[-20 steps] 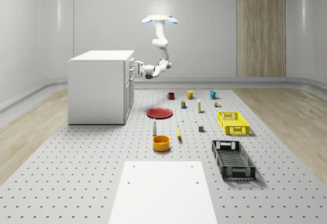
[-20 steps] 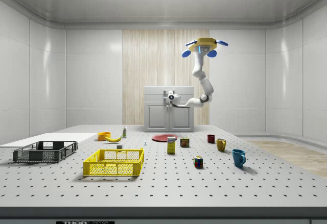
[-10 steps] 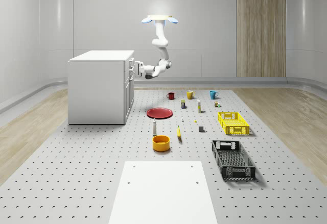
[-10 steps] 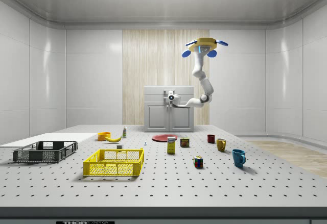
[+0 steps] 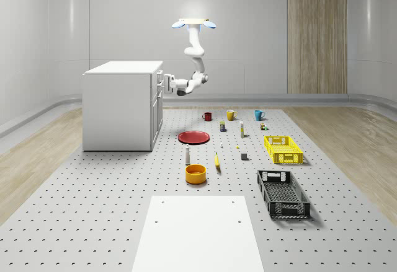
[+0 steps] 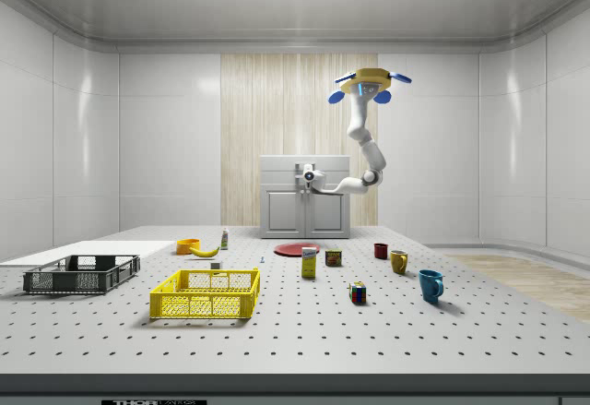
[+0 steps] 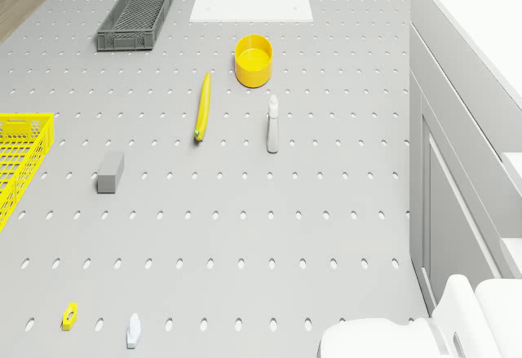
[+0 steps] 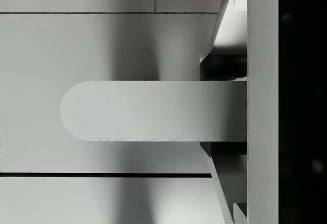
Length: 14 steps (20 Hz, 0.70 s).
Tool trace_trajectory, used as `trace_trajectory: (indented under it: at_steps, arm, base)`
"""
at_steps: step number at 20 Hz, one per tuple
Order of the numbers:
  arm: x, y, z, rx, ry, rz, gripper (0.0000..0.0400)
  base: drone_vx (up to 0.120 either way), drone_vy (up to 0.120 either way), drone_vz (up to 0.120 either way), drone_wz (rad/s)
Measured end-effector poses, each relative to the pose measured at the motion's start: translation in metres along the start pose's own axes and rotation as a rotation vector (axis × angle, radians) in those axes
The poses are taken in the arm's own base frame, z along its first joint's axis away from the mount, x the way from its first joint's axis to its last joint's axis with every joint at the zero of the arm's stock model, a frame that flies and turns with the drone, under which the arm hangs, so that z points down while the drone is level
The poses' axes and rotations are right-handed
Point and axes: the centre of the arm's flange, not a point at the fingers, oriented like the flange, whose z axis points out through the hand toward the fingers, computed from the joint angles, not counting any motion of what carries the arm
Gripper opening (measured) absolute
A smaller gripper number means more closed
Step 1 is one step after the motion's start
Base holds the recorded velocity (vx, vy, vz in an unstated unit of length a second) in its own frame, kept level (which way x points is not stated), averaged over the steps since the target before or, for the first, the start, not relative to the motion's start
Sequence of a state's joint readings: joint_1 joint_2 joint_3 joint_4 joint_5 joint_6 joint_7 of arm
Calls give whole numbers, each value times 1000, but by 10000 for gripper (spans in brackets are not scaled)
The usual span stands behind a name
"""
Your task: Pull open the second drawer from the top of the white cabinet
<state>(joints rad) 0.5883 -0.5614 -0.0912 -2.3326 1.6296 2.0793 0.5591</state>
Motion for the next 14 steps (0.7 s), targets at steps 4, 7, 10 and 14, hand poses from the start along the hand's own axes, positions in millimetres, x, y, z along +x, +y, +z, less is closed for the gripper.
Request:
trace_trajectory:
  at_steps: [4,7,10,14]
  arm:
    - [0,0,-6,-1,0,5,128]
    - [0,0,-12,-1,1,1,128]
    - [0,0,-17,-1,0,3,127]
    - [2,1,-24,-1,2,-26,127]
  base:
    - [0,0,0,0]
    - [0,0,0,0]
    - [0,0,0,0]
    - [0,0,0,0]
